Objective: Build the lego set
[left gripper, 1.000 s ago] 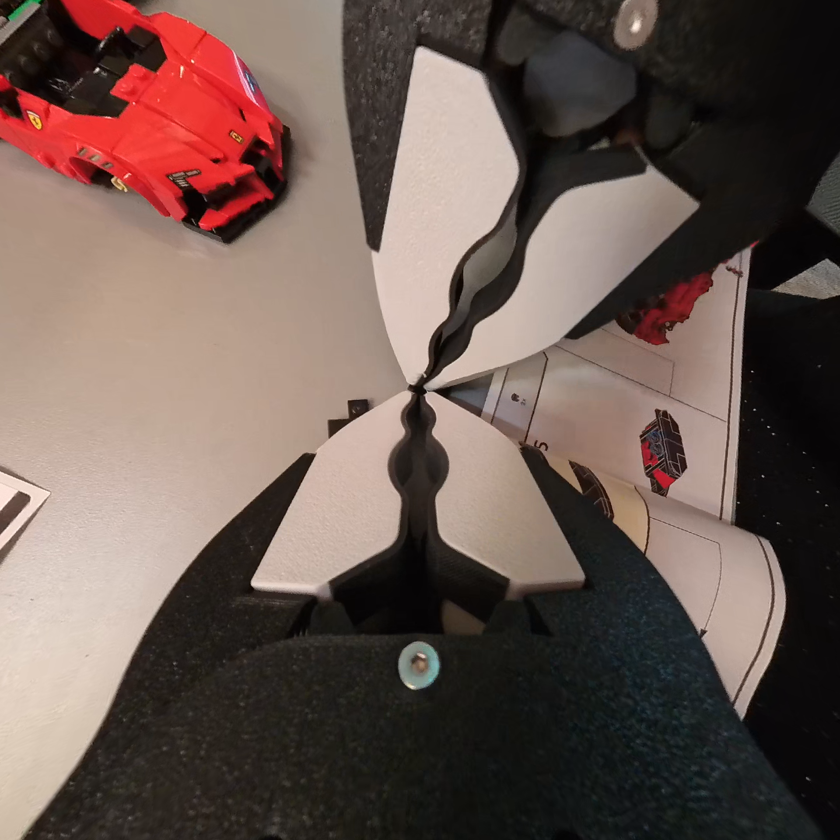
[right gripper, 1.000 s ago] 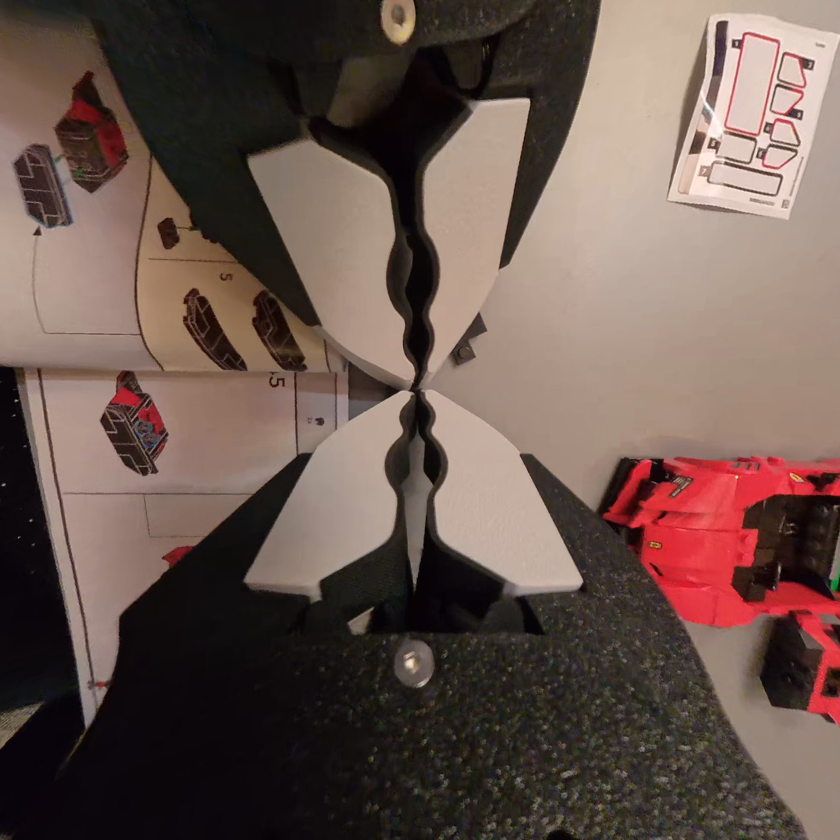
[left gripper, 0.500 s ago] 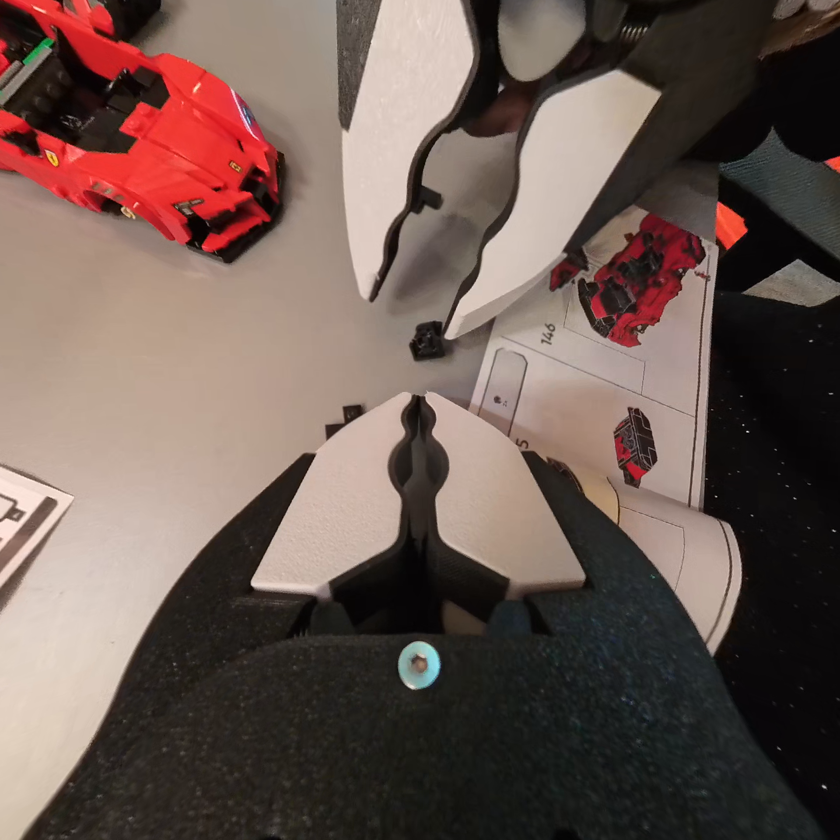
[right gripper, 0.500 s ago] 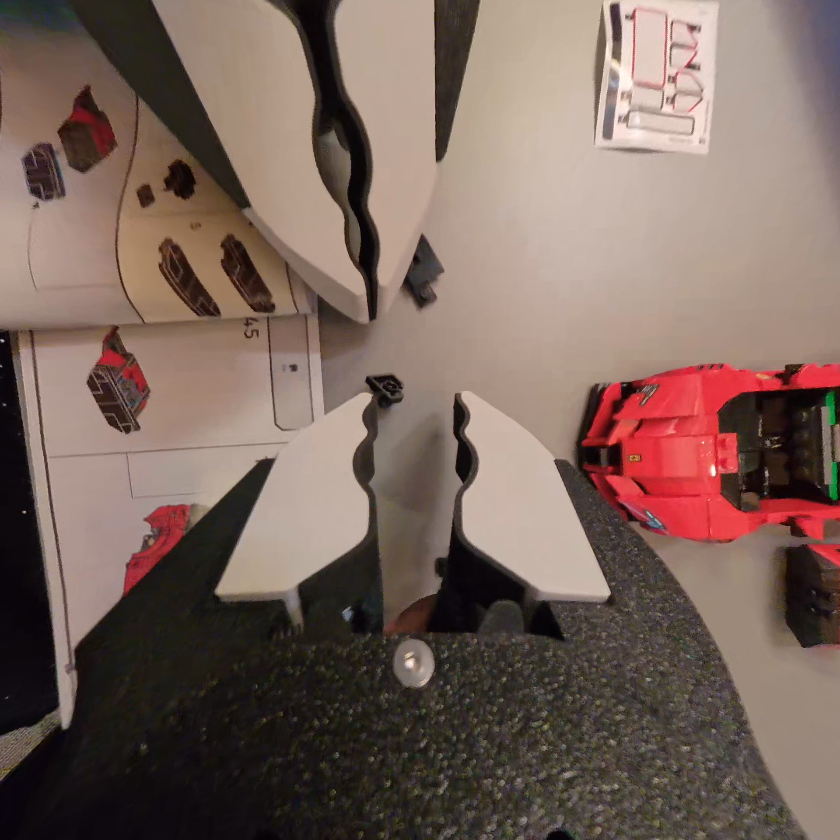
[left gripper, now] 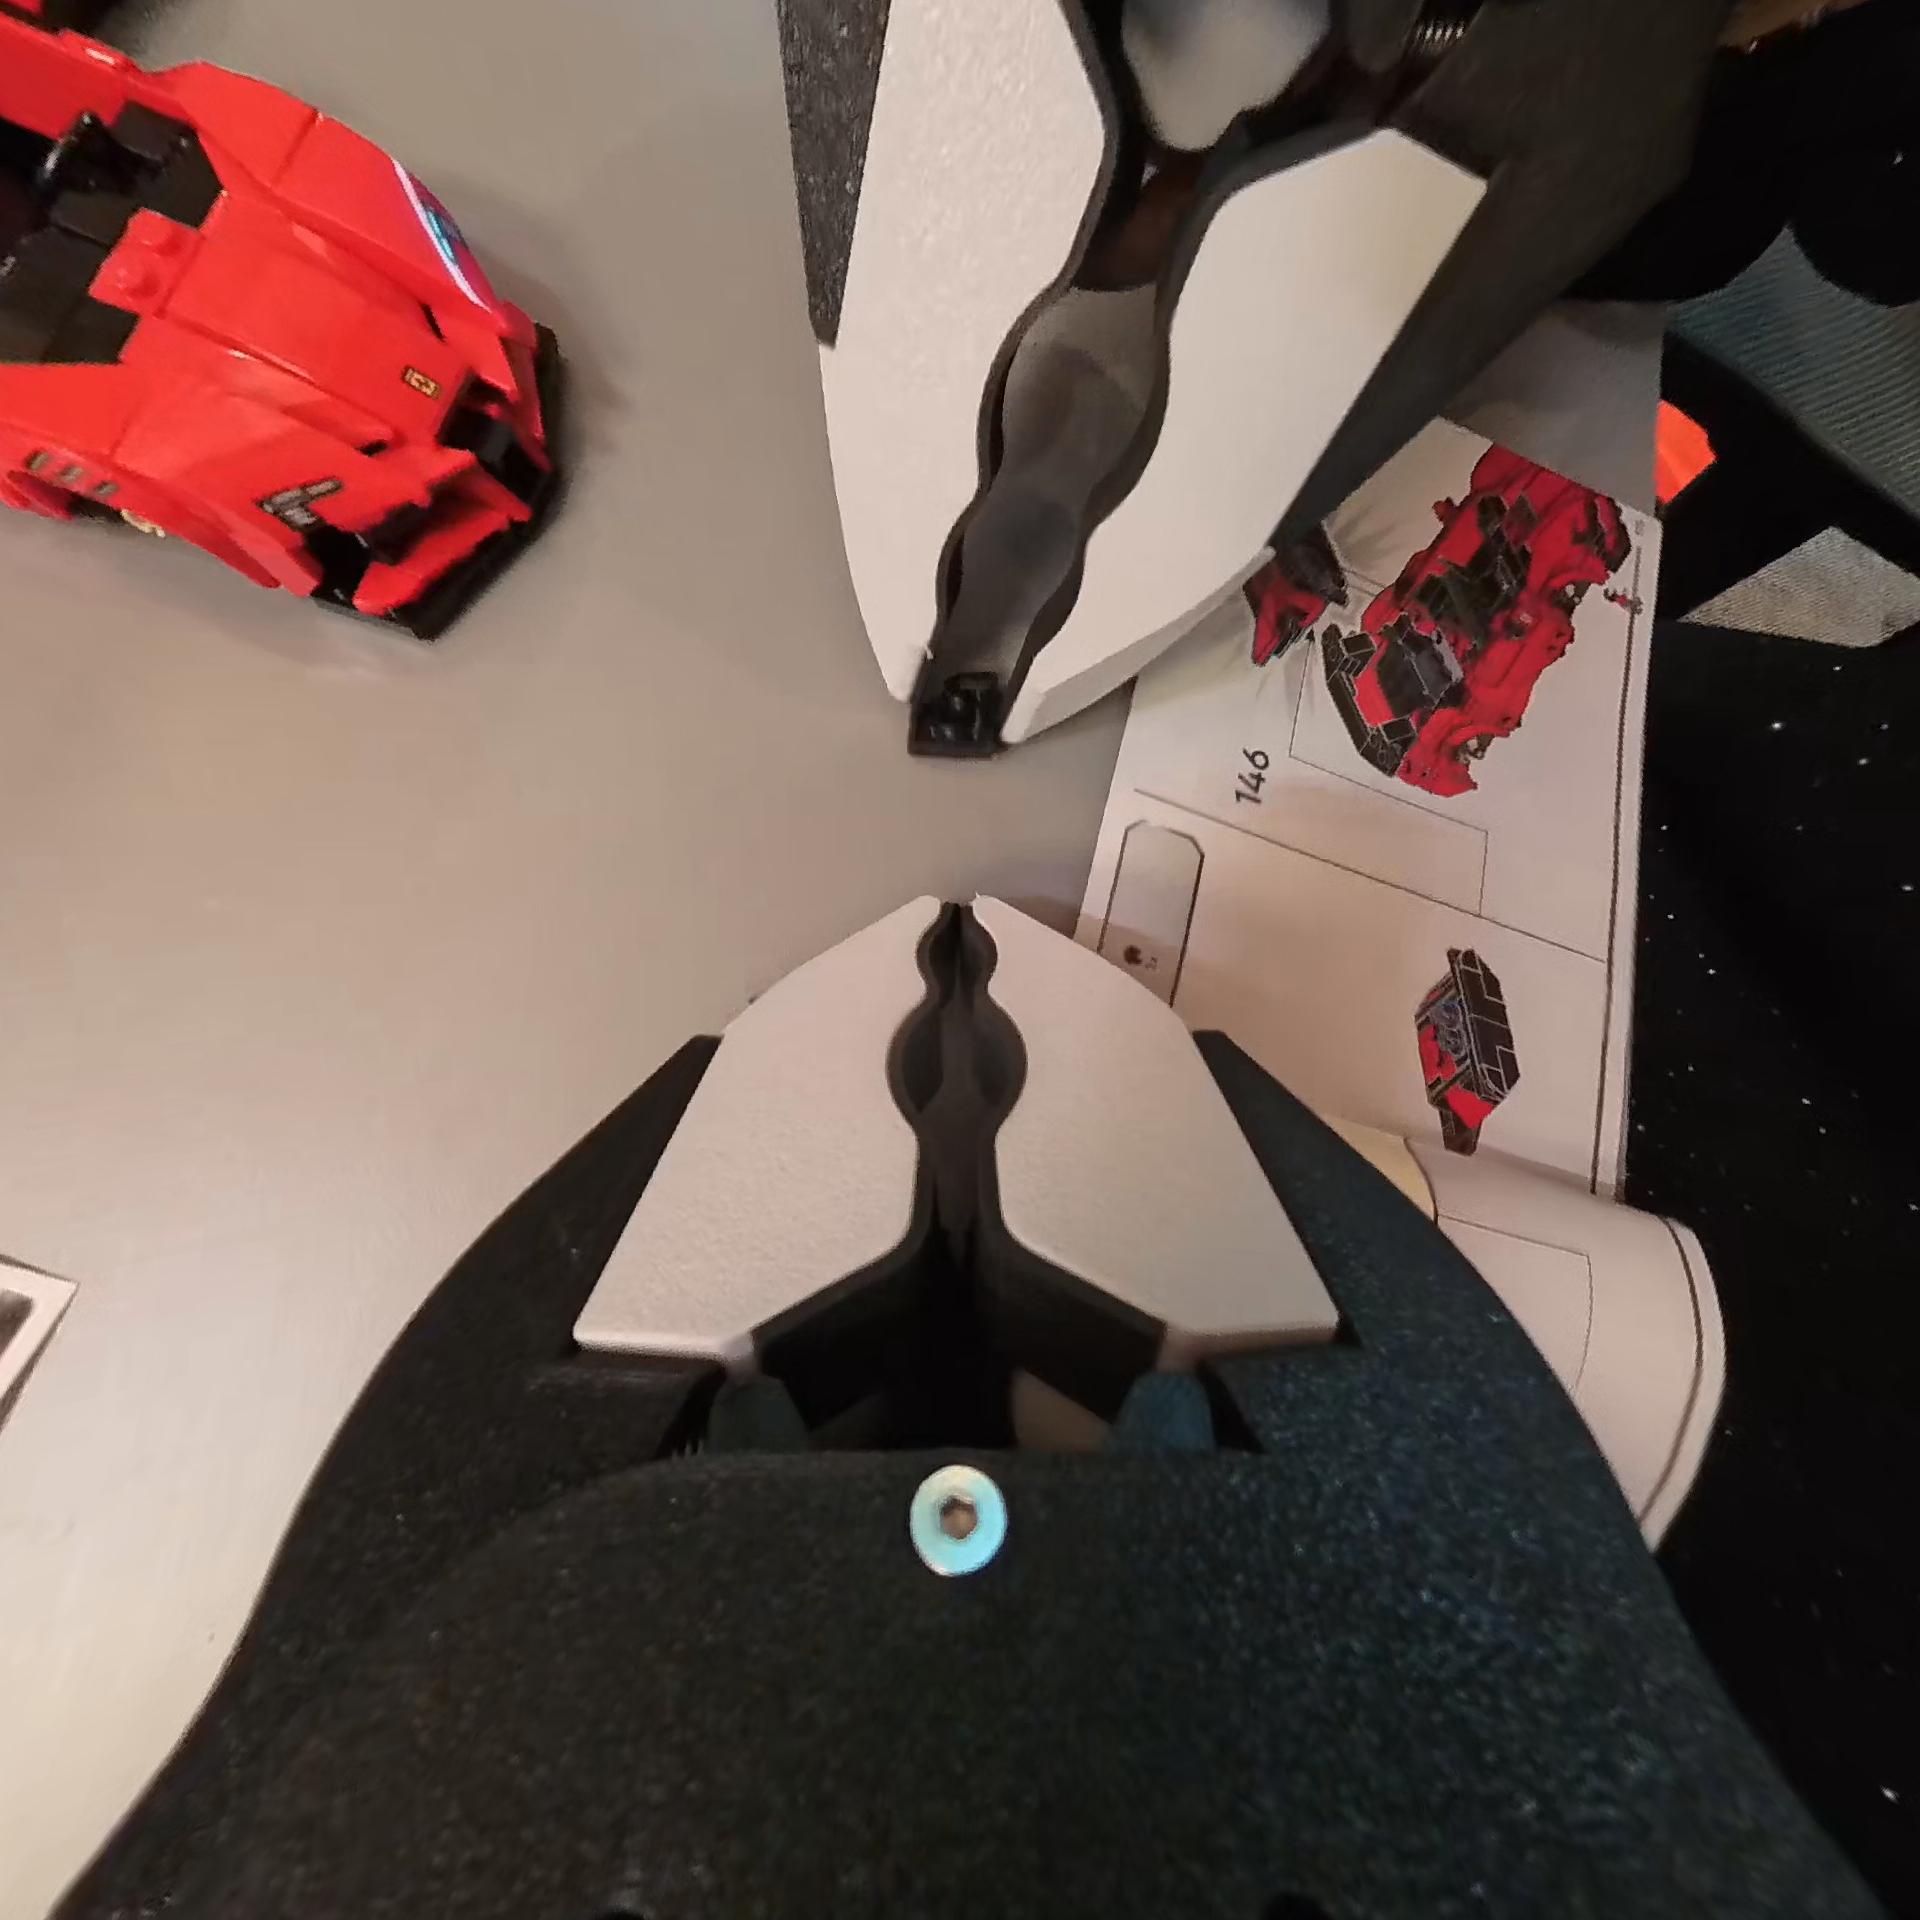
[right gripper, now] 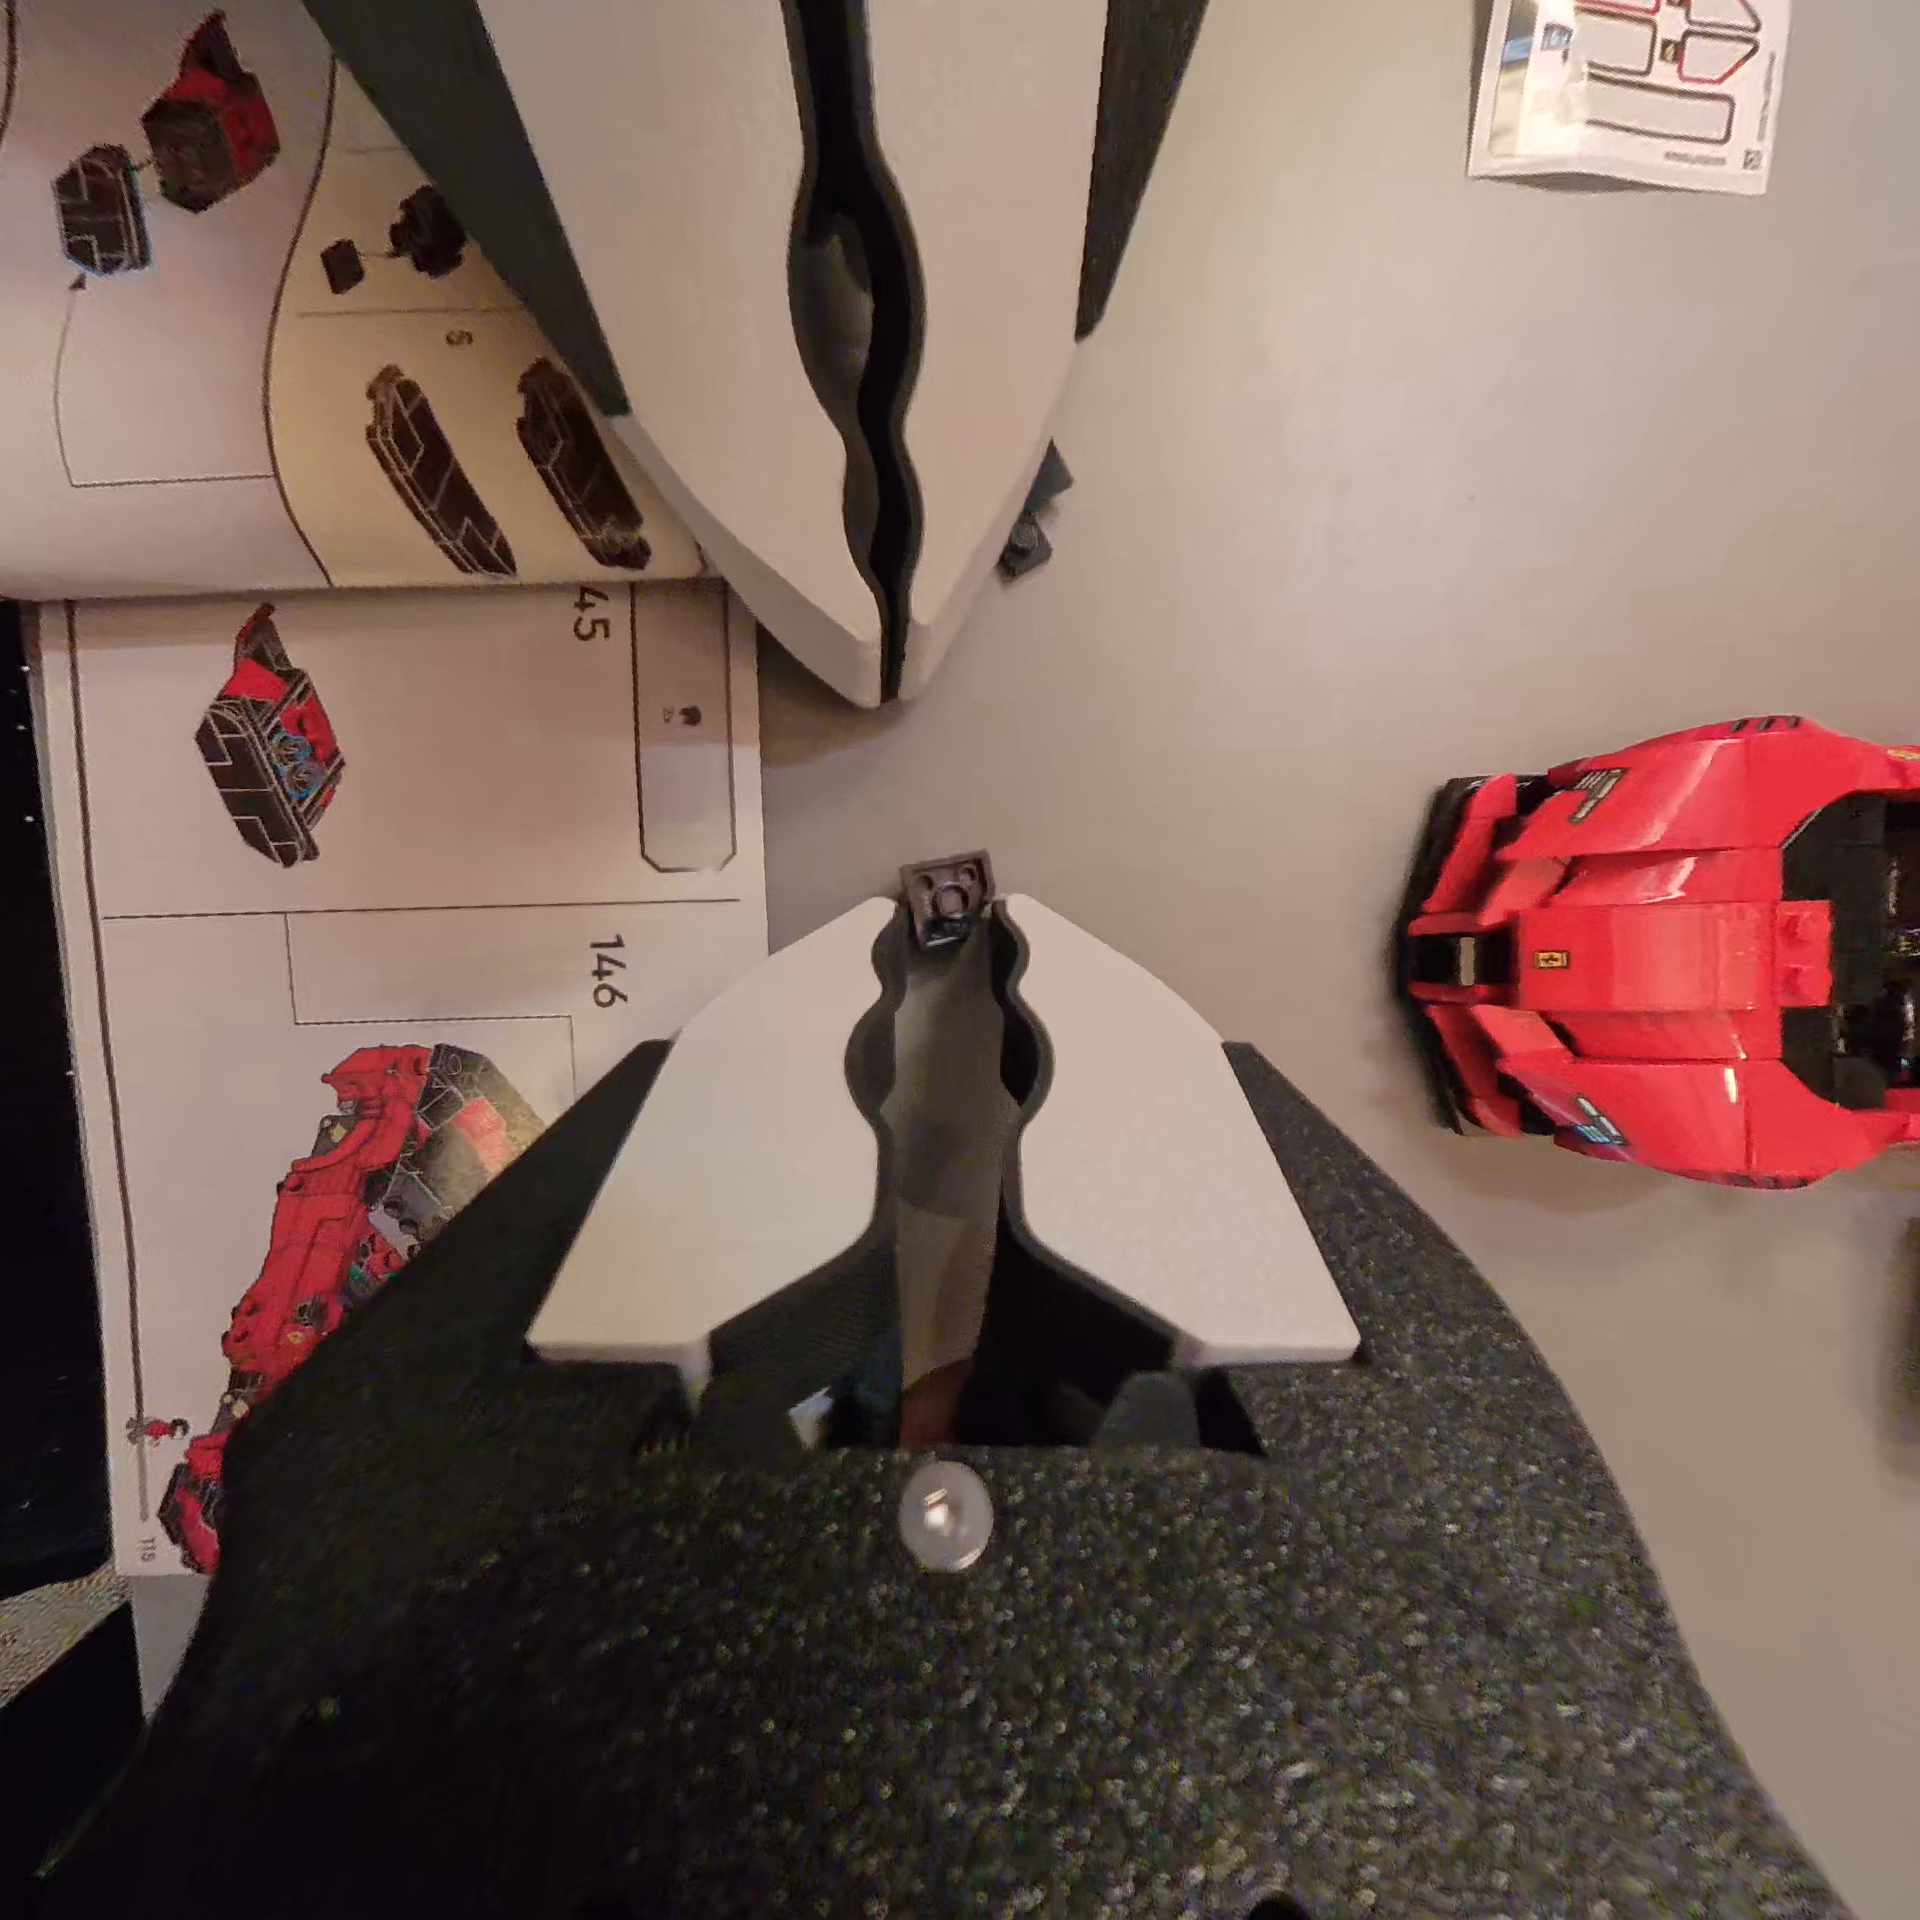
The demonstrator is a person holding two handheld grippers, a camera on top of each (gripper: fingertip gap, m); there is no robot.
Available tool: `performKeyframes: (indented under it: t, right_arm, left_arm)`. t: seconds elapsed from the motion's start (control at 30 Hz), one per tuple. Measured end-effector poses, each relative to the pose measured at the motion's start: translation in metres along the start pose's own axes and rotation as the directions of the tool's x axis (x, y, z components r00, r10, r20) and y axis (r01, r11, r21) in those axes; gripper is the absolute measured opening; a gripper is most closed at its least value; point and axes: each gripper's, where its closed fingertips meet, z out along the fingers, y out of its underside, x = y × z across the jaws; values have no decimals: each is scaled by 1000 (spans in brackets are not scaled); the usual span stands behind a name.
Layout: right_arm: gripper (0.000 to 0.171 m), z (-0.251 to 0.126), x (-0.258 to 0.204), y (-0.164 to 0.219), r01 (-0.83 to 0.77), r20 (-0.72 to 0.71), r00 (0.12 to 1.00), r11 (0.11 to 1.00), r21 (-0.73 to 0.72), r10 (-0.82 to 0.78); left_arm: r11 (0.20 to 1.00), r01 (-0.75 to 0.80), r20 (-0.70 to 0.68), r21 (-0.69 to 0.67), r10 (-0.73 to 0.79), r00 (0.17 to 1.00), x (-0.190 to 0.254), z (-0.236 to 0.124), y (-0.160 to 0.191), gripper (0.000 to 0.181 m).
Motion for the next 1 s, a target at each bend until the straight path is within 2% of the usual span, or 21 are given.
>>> performKeyframes:
  t: [0.13, 0.23, 0.37, 0.47, 0.53, 0.6, 0.67, 0.73, 0.8, 1.0]
  right_arm:
    - [11, 0, -6, -2, -21, 54, 998, 999, 35, 19]
    - [11, -4, -11, -11, -210, 198, 963, 971, 116, 185]
    - [11, -19, -13, -26, -547, 473, 774, 821, 166, 420]
    - [11, -35, -17, -38, -685, 650, 619, 709, 171, 442]
    - [11, -51, -14, -51, -780, 762, 498, 598, 186, 414]
    - [11, -77, -5, -70, -889, 885, 345, 410, 202, 312]
    - [11, -102, 11, -84, -968, 963, 207, 182, 175, 172]
    - [11, -112, 17, -89, -991, 987, 132, 47, 128, 88]
    - [11, -116, 15, -95, -993, 992, 121, -8, 121, 47]
    - [11, -120, 11, -104, -993, 995, 84, -84, 81, -43]
  left_arm:
    - [999, -47, 9, 2, 47, 999, 0, 6, -7, 0]
    - [998, -63, 10, 22, 62, 998, 0, 4, -14, 0]
    - [986, -133, -21, 103, 136, 990, 8, -3, -24, 12]
    - [967, -204, 30, 156, 202, 979, 5, -8, -32, 22]
    - [941, -254, 81, 223, 242, 967, 3, -14, -42, 36]
    - [898, -303, 161, 318, 263, 951, 2, -23, -58, 41]
    - [823, -363, 299, 436, 248, 921, -3, -42, -80, 43]
    - [747, -418, 433, 516, 194, 880, -10, -65, -98, 42]
    - [713, -454, 489, 534, 178, 854, -9, -79, -108, 39]
    - [694, -474, 495, 541, 193, 847, 0, -88, -117, 25]
